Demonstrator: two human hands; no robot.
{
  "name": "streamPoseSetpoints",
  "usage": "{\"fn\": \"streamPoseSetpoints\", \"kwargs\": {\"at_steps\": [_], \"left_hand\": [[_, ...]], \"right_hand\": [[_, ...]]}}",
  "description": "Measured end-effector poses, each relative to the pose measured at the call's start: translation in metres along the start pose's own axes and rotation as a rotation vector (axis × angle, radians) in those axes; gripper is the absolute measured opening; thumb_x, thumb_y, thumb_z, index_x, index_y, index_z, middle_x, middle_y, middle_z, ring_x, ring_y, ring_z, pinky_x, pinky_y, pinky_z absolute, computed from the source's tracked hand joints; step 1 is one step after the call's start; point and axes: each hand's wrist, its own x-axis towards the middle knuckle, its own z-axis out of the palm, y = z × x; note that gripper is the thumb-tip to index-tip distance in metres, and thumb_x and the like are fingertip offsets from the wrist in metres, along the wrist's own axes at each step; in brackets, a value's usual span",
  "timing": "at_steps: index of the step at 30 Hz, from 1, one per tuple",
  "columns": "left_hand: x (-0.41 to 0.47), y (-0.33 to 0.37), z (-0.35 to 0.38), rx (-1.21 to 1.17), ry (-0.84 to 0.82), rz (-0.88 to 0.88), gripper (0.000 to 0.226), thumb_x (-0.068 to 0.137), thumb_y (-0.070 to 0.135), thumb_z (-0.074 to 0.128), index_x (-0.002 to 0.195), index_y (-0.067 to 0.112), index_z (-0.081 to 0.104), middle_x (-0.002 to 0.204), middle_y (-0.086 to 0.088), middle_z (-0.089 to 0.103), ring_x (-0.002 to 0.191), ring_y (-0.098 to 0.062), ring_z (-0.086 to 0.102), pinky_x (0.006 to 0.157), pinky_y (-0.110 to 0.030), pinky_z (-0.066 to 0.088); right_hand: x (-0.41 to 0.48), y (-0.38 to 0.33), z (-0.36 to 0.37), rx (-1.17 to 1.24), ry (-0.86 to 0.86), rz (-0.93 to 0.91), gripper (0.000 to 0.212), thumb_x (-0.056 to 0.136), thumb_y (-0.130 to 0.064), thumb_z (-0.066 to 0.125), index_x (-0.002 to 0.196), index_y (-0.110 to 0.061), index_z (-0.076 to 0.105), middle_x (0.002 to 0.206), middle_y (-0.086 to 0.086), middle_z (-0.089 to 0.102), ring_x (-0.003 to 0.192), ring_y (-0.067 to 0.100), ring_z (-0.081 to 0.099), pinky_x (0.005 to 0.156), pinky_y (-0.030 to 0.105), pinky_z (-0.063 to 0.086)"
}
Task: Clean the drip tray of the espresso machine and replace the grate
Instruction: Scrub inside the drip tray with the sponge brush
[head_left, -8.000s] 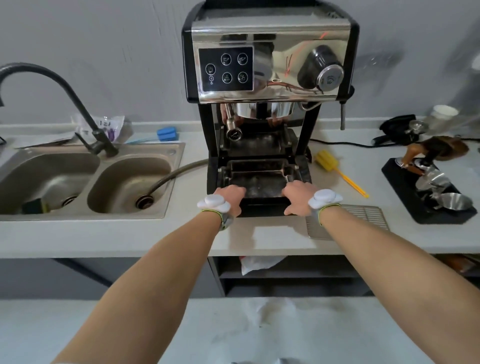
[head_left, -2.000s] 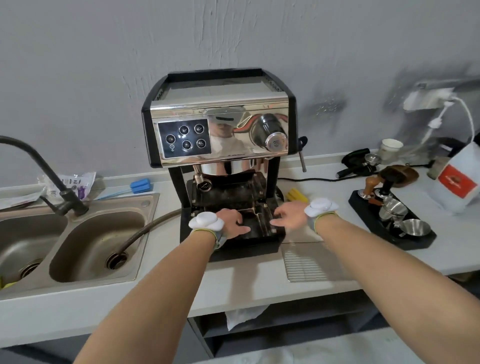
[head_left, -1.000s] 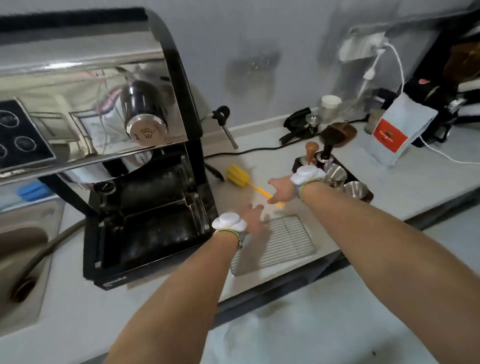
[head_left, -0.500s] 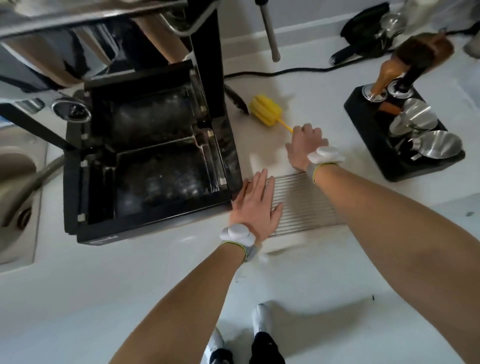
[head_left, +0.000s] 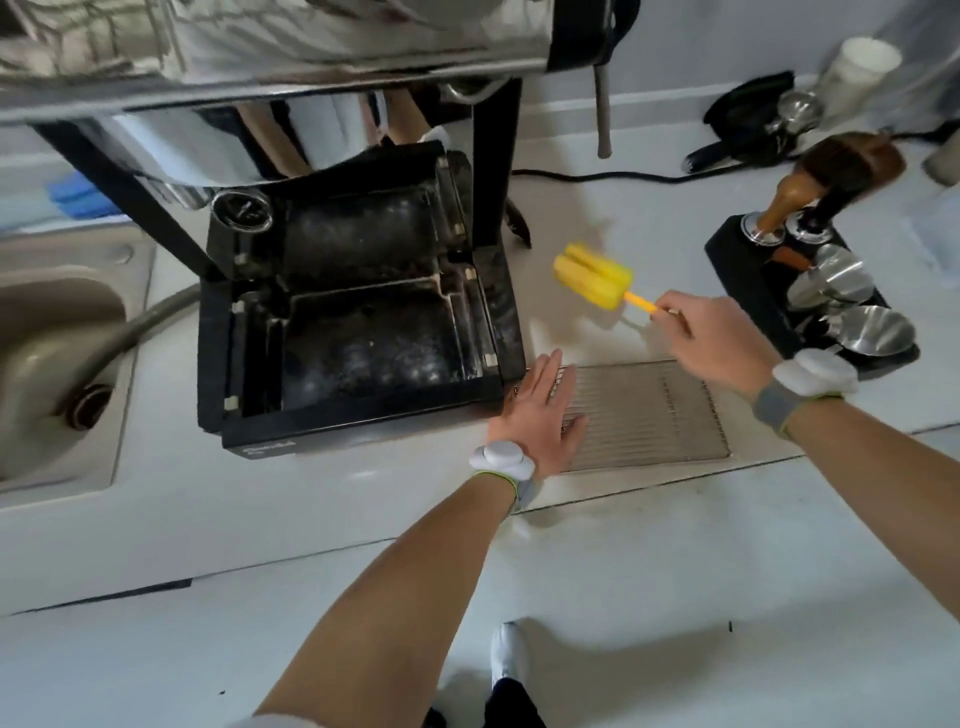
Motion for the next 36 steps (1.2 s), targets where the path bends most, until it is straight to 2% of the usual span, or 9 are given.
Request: {"fn": "streamPoseSetpoints", "kwargs": {"at_steps": [3,5,10,15,20,26,29,33,36], "left_hand": [[-0.004,0.005,0.001,-0.093,-0.023,-0.009,0.057,0.103,0.049,0.033,0.157,0.032,0.024,0.168,0.013,0.001,0.155,-0.013,-0.003,0.116,-0.045,0.029],[-0.01,0.006,-0.001,-0.114,0.007,-0.022,0.052,0.103,0.048,0.035,0.154,0.036,0.032,0.167,0.015,0.007,0.155,-0.013,0.0,0.113,-0.046,0.038],[-0.025,-0.004,-0.007,-0.115,0.021,0.012,0.051,0.103,0.048,0.032,0.154,0.04,0.03,0.167,0.016,0.01,0.154,-0.01,0.009,0.099,-0.048,0.051],[-0.024,-0.014,-0.005,-0.116,-0.044,0.039,0.057,0.103,0.052,0.031,0.157,0.037,0.021,0.168,0.015,0.0,0.155,-0.012,0.007,0.11,-0.047,0.041],[-0.018,-0.009,0.008,-0.087,-0.005,0.052,0.061,0.099,0.051,0.041,0.156,0.035,0.024,0.168,0.011,0.005,0.154,-0.024,0.016,0.118,-0.053,0.027],[-0.021,-0.013,0.012,-0.104,0.031,0.042,0.061,0.099,0.052,0.042,0.156,0.035,0.026,0.168,0.012,0.008,0.153,-0.025,0.021,0.116,-0.051,0.032],[-0.021,-0.013,0.008,-0.099,0.058,0.039,0.061,0.099,0.054,0.04,0.156,0.036,0.025,0.168,0.013,0.006,0.152,-0.024,0.022,0.115,-0.051,0.033],[-0.023,-0.013,0.009,-0.105,0.062,0.046,0.061,0.099,0.052,0.041,0.156,0.035,0.025,0.167,0.014,0.005,0.152,-0.024,0.024,0.113,-0.05,0.037],[-0.021,-0.013,0.005,-0.102,0.076,0.04,0.061,0.098,0.051,0.044,0.155,0.034,0.029,0.167,0.011,0.01,0.151,-0.023,0.025,0.113,-0.05,0.036]], "right_hand": [[-0.012,-0.031,-0.02,-0.052,-0.077,-0.22,0.028,0.095,-0.035,0.043,0.086,-0.019,0.064,0.049,-0.002,0.052,0.043,0.014,0.047,0.045,0.031,0.033],[-0.002,-0.068,-0.03,-0.121,-0.063,-0.317,0.033,0.096,-0.035,0.042,0.08,-0.015,0.062,0.049,-0.001,0.051,0.044,0.017,0.046,0.046,0.034,0.037],[0.029,-0.149,-0.047,-0.15,-0.067,-0.457,0.024,0.097,-0.028,0.048,0.087,-0.015,0.065,0.048,-0.013,0.041,0.042,0.003,0.038,0.047,0.028,0.03],[0.055,-0.222,-0.016,-0.202,-0.343,-0.566,0.025,0.099,-0.025,0.04,0.092,-0.018,0.063,0.067,-0.001,0.055,0.061,0.022,0.052,0.059,0.037,0.043],[0.082,-0.264,0.027,-0.193,-0.398,-0.556,0.029,0.1,-0.023,0.04,0.102,-0.014,0.068,0.089,0.013,0.065,0.084,0.034,0.06,0.075,0.043,0.05],[0.082,-0.257,0.042,-0.207,-0.694,-0.742,0.025,0.095,-0.028,0.052,0.11,-0.031,0.072,0.083,-0.004,0.074,0.069,0.013,0.062,0.072,0.033,0.051],[0.101,-0.249,0.02,-0.319,-0.666,-0.76,0.024,0.092,-0.034,0.055,0.109,-0.036,0.071,0.082,-0.012,0.074,0.071,0.006,0.062,0.074,0.034,0.053],[0.113,-0.274,0.025,-0.148,-0.506,-0.783,0.025,0.093,-0.027,0.053,0.107,-0.028,0.074,0.077,-0.007,0.073,0.071,0.012,0.064,0.073,0.037,0.052],[0.106,-0.289,0.047,-0.088,-0.57,-0.748,0.028,0.096,-0.023,0.051,0.114,-0.028,0.071,0.076,-0.006,0.066,0.075,0.016,0.062,0.076,0.035,0.051]]}}
